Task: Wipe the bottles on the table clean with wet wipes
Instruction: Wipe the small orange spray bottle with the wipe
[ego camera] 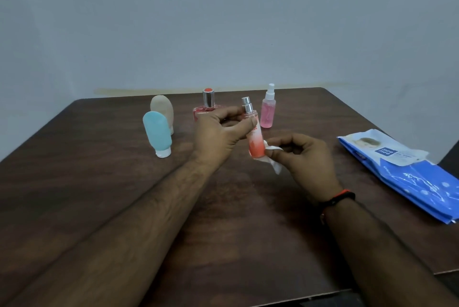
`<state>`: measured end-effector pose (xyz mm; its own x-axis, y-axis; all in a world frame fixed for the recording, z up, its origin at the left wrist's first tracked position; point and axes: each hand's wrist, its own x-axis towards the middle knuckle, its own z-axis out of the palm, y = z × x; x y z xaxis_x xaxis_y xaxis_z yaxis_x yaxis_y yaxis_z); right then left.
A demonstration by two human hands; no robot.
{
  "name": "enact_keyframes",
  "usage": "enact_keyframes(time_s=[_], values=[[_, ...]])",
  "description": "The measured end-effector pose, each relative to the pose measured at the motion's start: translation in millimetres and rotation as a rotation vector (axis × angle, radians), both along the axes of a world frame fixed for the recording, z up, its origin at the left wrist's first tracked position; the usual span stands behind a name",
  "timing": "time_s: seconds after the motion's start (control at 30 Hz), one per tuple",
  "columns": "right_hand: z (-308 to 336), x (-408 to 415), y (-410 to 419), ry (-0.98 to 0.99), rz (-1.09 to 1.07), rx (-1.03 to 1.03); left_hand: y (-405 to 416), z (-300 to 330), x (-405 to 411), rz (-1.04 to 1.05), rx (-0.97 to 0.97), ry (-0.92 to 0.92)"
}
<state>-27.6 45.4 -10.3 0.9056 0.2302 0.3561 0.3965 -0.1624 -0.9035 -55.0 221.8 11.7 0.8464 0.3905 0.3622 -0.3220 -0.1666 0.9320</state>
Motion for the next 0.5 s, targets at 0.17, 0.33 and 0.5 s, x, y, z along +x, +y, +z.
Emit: enact_keyframes(time_s=[0.17,0.33,0.5], values=[[0.2,8.9,-16.6,0.018,-0.097,0.096,-14.9,-8.2,26.5,0.058,0.09,-0.005],[-1.3,19.0,-32.5,0.055,-0.349,0.297,-31.5,-17.2,46.8,0.044,0.143,0.0],[-0.6,22.8,-34.1,0.035,-0.388,0.424,-39.3,-22.5,60.4,0.079,0.217,0.005]])
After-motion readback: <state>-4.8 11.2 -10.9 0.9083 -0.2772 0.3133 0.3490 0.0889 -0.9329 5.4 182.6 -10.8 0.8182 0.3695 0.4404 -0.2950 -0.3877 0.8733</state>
